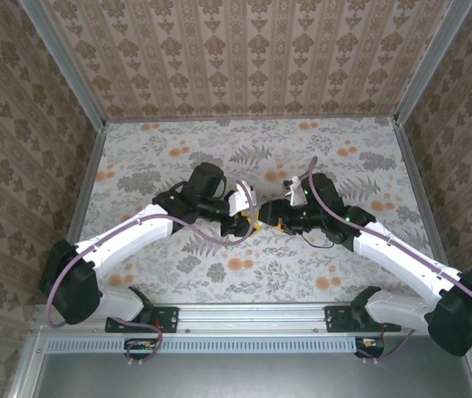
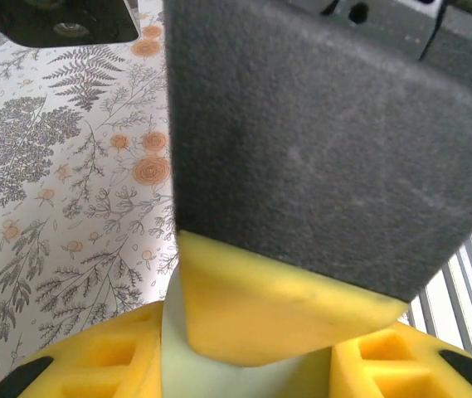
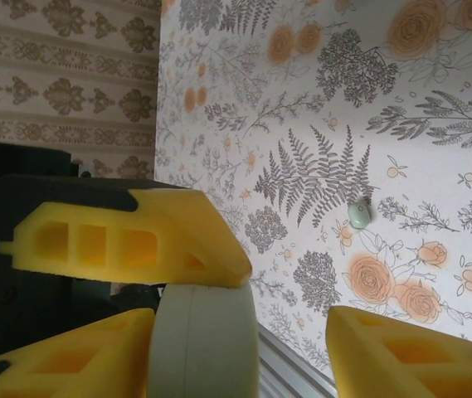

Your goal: Insert the wireless bluetooth earbuds into the charging case

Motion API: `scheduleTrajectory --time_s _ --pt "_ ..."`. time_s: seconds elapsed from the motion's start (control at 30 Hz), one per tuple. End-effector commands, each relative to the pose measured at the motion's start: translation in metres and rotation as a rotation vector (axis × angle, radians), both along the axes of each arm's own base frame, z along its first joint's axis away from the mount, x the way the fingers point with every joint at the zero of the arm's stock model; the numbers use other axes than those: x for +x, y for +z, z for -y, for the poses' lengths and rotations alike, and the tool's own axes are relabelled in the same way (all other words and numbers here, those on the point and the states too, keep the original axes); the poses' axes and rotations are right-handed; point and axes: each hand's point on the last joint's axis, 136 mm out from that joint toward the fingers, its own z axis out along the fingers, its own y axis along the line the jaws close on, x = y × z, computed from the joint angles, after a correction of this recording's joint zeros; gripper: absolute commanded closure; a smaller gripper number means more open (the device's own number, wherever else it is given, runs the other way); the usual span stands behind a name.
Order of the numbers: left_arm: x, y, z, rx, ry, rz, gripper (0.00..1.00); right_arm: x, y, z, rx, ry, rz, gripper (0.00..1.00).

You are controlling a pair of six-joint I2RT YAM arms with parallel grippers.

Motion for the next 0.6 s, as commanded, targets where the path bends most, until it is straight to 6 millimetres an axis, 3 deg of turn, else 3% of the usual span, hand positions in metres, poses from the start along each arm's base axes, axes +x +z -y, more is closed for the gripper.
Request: scheduleTrajectory --time_s 0.0,0.2,0.4,0.57 --pt "0.005 0.030 0.004 -0.071 0.002 0.039 0.72 0.000 0.016 -0.008 0.044 0.019 0.012 0.55" --pt "0.014 0.028 0.003 -0.055 0.053 0.057 0.64 0.001 0.020 -0.008 0.065 0.006 0.006 0.75" --pt "0.022 0.038 -0.003 -0.078 0.108 0.105 0.33 0.008 0.030 -0.008 0.112 -0.024 -0.011 0.78" --pt "0.029 0.056 -0.022 -0.204 0.159 0.075 0.22 0.021 0.045 -0.006 0.229 -0.052 -0.053 0.79"
